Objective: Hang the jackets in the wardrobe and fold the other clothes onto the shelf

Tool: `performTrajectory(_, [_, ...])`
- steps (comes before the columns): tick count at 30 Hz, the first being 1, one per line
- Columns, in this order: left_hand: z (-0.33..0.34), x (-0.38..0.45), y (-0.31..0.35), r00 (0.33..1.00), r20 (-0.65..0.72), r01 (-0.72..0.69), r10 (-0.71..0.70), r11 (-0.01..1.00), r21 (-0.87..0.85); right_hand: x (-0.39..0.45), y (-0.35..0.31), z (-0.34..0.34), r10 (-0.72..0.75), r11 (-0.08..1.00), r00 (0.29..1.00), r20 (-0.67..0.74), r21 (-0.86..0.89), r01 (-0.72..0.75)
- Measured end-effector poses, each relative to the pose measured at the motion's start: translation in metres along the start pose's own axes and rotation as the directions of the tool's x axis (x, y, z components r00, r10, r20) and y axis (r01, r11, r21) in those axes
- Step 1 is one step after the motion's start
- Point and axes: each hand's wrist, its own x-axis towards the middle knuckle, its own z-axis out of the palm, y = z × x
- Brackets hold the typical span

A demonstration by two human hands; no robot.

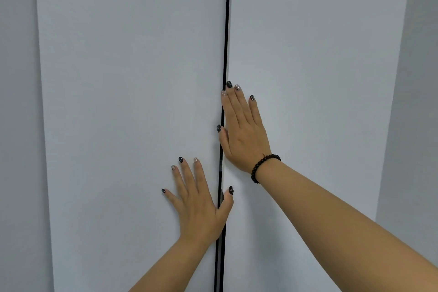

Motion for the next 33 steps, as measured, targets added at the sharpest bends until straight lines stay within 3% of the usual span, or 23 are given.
performTrajectory(7, [0.02, 0.006, -0.005, 0.998, -0.05, -0.04, 0.044, 0.995, 0.094, -0.002, 0.011, 0.019, -0.024, 0.996, 0.995, 0.098, -0.084, 0.032])
performTrajectory(23, [0.035, 0.01, -0.018, 0.996, -0.023, -0.079, 0.085, 0.976, 0.203, 0.0, 0.005, 0.028, 0.095, 0.995, 0.97, 0.223, 0.006, -0.099])
performTrajectory(28, [0.018, 0.005, -0.02, 0.994, 0.074, -0.103, 0.085, 0.953, 0.283, -0.001, 0.001, 0.008, 0.123, 0.984, 0.933, 0.339, 0.083, -0.16])
performTrajectory(33, [-0.022, 0.001, -0.041, 0.944, 0.278, -0.279, 0.178, 0.879, 0.386, -0.023, -0.003, -0.022, 0.168, 0.978, 0.87, 0.463, 0.029, -0.205])
